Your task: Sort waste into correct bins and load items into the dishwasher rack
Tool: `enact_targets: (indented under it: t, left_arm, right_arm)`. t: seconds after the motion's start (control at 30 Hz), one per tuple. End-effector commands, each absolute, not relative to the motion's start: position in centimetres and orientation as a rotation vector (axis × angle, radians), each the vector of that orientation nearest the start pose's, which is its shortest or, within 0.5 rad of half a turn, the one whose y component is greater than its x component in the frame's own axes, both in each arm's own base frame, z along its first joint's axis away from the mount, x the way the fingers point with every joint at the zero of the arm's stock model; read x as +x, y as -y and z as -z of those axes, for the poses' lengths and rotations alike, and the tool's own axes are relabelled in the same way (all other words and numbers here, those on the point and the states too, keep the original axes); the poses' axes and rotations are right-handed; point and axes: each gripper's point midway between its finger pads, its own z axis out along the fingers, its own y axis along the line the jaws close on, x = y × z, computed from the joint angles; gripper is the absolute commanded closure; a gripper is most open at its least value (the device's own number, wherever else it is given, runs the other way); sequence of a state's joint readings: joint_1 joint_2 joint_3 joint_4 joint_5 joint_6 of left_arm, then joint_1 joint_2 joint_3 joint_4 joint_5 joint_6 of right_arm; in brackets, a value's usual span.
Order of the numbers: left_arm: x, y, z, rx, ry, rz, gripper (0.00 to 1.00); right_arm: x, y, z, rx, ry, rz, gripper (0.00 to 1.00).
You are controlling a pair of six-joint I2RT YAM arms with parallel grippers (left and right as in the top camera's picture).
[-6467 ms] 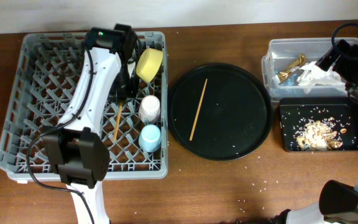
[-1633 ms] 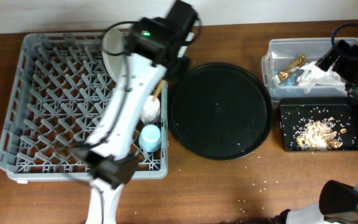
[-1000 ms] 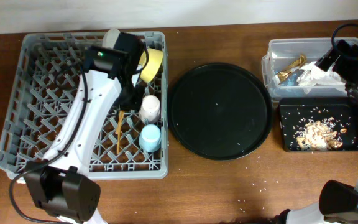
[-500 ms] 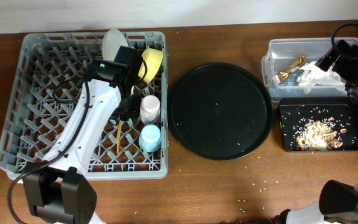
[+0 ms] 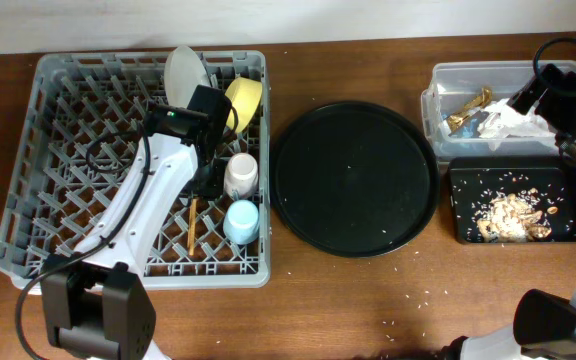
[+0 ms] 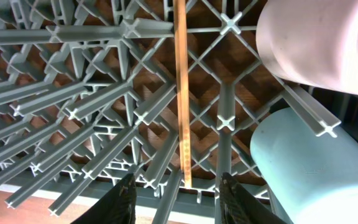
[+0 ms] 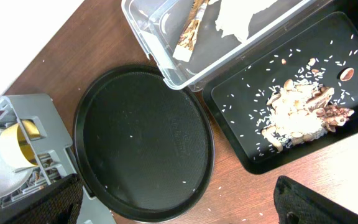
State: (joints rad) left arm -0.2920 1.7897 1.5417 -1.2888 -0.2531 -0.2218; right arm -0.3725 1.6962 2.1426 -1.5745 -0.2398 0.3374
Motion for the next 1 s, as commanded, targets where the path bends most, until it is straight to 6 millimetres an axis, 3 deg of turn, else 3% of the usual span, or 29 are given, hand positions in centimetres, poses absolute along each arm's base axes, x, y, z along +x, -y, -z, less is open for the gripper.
enact_targets:
  t: [0.0, 0.13, 0.27, 0.33, 0.37, 0.83, 0.97]
  left_arm:
    - [33.8, 5.0, -13.5, 0.08, -2.992, -0.383, 0.57]
    - [34.6, 6.2, -14.3, 0.074, -2.969, -0.286, 0.54]
    - [37.5, 9.4, -20.4, 0.067, -2.809, -0.002, 0.48]
    - [38.5, 11.0, -22.9, 0.08, -2.728, 0.128, 0.31]
    - [39.2, 11.3, -23.5, 0.08, -2.692, 0.139, 0.01]
    - [39.5, 11.4, -23.5, 0.079, -2.679, 0.143, 0.0]
    - [39.5, 11.4, -23.5, 0.079, -2.679, 0.143, 0.01]
  right_arm:
    - [34.2, 9.2, -31.8, 0.872, -2.534, -0.301, 0.01]
    - [34.2, 9.2, -31.8, 0.872, -2.534, -0.301, 0.02]
    - [34.2, 9.2, -31.8, 0.872, -2.534, -0.301, 0.02]
    - [34.2, 9.2, -31.8, 0.872, -2.534, -0.301, 0.02]
    - [34.2, 9.2, -31.8, 0.872, -2.534, -0.301, 0.02]
    - [34.3, 9.2, -31.7, 0.873, -2.537, -0.302, 0.02]
    - [34.0, 7.2, -32.8, 0.795, -2.53, -0.313, 0.01]
